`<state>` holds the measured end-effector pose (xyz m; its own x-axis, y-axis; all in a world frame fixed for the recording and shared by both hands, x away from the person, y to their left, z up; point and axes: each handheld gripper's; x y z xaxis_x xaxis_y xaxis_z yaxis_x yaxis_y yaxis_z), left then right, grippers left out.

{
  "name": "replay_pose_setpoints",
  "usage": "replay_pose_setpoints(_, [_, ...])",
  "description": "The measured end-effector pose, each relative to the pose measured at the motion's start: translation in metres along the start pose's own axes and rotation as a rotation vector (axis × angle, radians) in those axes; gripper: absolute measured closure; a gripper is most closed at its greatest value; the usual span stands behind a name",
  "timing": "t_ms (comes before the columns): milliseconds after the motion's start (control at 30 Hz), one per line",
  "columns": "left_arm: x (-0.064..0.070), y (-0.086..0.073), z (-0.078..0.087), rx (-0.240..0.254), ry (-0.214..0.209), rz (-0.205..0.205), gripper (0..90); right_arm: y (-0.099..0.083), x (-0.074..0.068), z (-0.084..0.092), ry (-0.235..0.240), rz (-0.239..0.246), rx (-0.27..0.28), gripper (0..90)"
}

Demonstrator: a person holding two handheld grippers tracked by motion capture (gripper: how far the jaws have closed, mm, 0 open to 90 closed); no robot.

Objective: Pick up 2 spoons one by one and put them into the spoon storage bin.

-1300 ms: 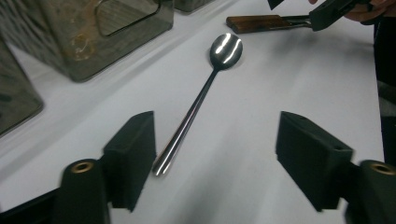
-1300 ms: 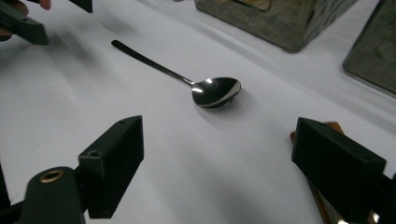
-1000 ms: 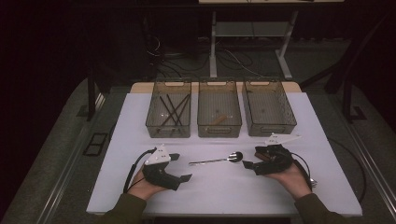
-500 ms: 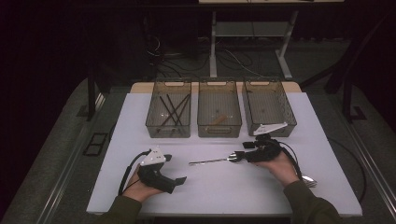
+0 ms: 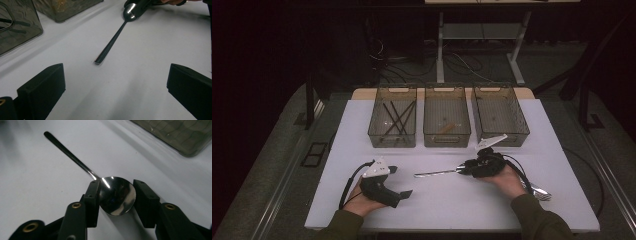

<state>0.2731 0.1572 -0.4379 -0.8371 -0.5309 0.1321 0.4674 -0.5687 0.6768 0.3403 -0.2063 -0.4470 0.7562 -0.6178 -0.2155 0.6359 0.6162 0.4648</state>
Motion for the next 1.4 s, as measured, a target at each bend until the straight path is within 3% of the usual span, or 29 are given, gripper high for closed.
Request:
replay_pose_setpoints(267, [0.001, 0.0, -0.001, -0.006, -0.005, -0.002, 1.0, -0.003, -0.004, 0.002, -0.027, 0.066, -0.017, 69.3])
replay_pose_setpoints(500, [0.002, 0.0, -0.001, -0.006, -0.009, -0.01, 1.0, -0.007, -0.003, 0.009, 0.019, 0.108, -0.017, 84.0])
replay_pose_setpoints(700, [0.002, 0.0, -0.001, -0.008, -0.012, -0.015, 1.0, -0.009, -0.008, 0.008, 0.022, 0.149, -0.042, 86.2])
replay_pose_setpoints(1400, [0.003, 0.001, 0.0, -0.008, -0.015, -0.019, 1.2, -0.009, -0.016, 0.011, -0.026, 0.104, -0.017, 86.7])
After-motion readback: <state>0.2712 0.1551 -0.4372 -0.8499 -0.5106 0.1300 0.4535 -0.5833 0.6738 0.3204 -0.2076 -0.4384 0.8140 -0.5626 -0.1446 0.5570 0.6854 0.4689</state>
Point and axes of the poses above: each handheld gripper's, and its own axes: z roughly backward along the jaws, y roughly out of its top, x roughly to its right, and after that the axes turned 13 degrees about -x, right-handed
